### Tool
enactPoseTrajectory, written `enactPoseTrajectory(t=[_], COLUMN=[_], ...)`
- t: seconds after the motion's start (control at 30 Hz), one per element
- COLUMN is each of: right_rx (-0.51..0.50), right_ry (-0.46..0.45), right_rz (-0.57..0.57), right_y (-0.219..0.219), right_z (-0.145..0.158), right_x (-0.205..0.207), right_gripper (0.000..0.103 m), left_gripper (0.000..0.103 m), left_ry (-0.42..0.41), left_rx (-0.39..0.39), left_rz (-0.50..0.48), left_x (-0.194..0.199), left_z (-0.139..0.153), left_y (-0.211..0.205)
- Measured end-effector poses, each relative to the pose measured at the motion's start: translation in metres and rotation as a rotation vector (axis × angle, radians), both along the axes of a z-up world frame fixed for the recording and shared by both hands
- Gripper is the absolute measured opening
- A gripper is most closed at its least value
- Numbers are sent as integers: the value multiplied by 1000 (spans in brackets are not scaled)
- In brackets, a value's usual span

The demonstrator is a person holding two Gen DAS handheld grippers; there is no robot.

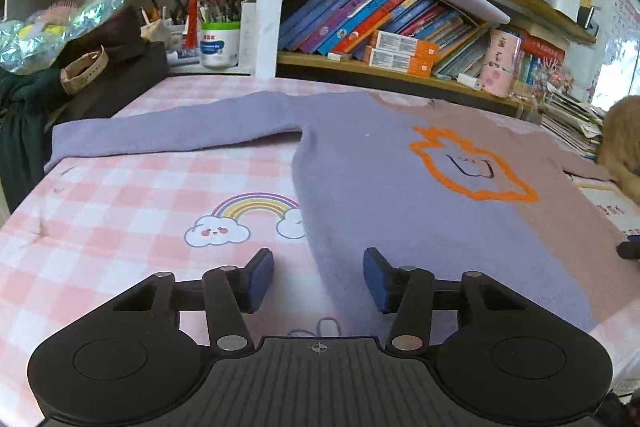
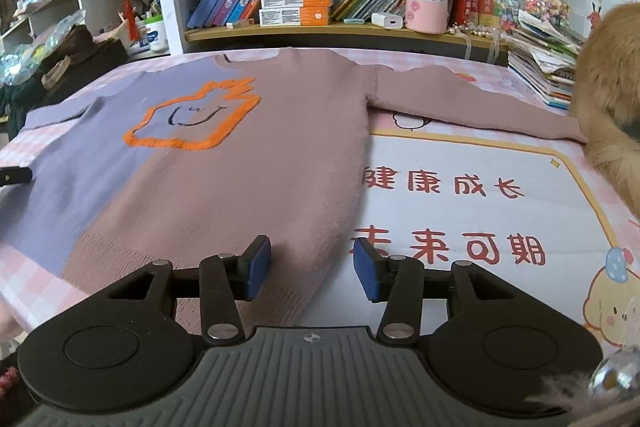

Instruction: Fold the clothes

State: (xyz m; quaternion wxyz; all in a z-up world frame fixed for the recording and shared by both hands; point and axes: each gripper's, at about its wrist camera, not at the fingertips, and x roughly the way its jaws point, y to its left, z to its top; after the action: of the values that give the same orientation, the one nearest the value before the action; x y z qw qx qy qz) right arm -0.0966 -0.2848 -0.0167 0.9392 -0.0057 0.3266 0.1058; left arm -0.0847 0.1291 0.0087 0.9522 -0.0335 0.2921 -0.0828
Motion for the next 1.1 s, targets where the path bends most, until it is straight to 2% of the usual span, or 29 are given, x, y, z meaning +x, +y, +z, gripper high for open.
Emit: enactPoseTrajectory(t=[0.03,0.1,0.17,0.27,0.5,0.6,0.63,0.67,0.7,0.73,0.77,0.83,0.93,1.1], right_rx=[-1,-4,-8,-9,-5,-4,-1,5,12,24,33,57,89,115], right_ry=[1,7,19,24,23,15,10,6,1,-1,-2,-3,-14,-26], right_rz=[-2,-11,-21,-35,-38,-25,-18,-13,-8,-4,-3,-2,-13,-48], right_y=[1,2,3,5,6,6,6,6,6,5,5,3,1,0], right_z=[0,0,-2,-4,-5,-4,-4,-3,-2,-2,-1,-1,-2,-4], right_x=[0,-1,-1,-3,-2,-4,-5,-6,-7,-7,-7,-6,-1,19], right_gripper=[46,60,87,90,93,83,75,62,55,40,29,17,12,12], left_gripper=[48,49,50,53,52,50,44,40,31,18,13,8,6,6], left_ry=[-1,-2,-4,-8,-11,-17,-17,-17,-14,-11,-7,1,1,-1], left_rx=[3,11,22,32,36,43,46,50,42,30,17,-9,-9,-3], left_rz=[2,2,0,-3,-4,-13,-12,-10,-11,-16,-22,-33,-30,-21], left_x=[0,-1,-1,-2,2,4,4,5,5,6,7,8,17,32], left_z=[0,0,0,-1,-2,-2,-2,-2,-2,-1,-1,-1,-1,-2], left_y=[-1,-3,-5,-7,-9,-10,-9,-8,-6,-6,-5,-4,-6,-11])
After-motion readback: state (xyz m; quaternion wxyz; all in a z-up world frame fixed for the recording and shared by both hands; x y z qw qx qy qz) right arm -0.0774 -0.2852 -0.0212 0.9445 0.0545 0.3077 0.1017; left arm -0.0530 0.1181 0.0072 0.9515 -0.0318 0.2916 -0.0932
